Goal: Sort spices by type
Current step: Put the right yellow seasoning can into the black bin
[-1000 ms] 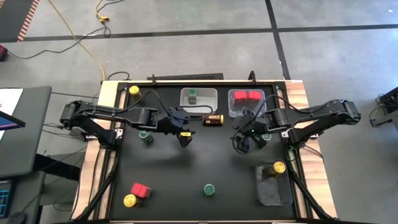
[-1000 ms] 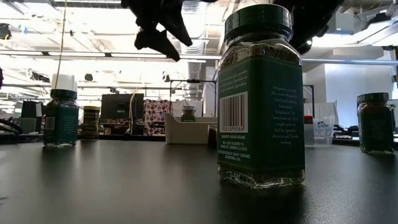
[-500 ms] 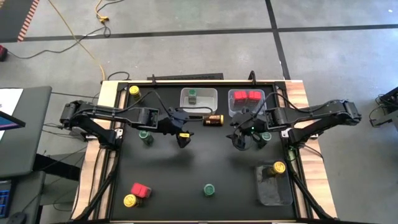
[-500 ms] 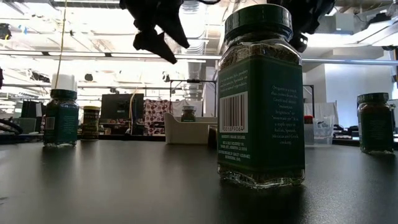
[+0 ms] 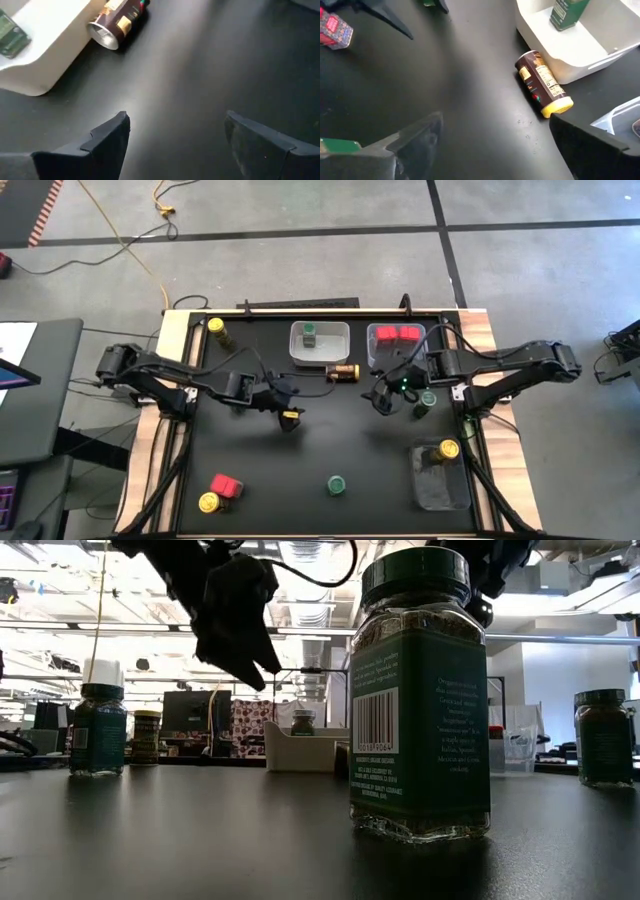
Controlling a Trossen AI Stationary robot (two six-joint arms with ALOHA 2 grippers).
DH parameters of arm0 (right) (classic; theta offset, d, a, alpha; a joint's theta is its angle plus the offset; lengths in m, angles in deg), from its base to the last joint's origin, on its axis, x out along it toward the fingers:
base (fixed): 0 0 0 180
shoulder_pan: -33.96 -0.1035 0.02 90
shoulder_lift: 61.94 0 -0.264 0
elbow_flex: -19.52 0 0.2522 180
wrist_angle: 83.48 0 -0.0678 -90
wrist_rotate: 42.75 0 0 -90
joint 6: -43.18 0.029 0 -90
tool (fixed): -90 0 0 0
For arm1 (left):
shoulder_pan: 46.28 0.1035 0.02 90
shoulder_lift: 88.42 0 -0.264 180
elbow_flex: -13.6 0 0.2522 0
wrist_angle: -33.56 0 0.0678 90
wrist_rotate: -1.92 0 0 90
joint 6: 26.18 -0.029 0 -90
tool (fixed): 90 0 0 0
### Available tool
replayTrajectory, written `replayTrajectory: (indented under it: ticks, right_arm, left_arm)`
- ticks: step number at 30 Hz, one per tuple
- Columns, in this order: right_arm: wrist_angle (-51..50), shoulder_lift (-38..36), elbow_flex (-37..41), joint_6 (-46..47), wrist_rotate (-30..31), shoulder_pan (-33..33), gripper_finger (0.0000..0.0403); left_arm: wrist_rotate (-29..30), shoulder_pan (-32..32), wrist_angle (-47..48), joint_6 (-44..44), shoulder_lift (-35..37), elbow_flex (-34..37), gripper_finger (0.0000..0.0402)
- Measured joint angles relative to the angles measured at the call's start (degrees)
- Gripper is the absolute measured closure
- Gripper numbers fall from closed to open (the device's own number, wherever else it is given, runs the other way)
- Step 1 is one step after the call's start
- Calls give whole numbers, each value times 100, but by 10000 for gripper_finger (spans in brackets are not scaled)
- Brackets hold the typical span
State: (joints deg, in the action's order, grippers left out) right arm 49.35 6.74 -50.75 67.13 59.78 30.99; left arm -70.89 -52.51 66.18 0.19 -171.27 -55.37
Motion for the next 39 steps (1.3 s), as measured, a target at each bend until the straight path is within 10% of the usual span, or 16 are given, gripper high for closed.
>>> replayTrajectory:
  ticks: [23, 39]
  right_arm:
    - [319, 2173, -529, -1961, -212, 814, 14]
    - [96, 3391, -1126, -2593, -197, 1427, 18]
  left_arm:
    - [122, 124, -868, -1276, 2835, 1625, 93]
    - [131, 139, -229, -1466, 3248, 1625, 93]
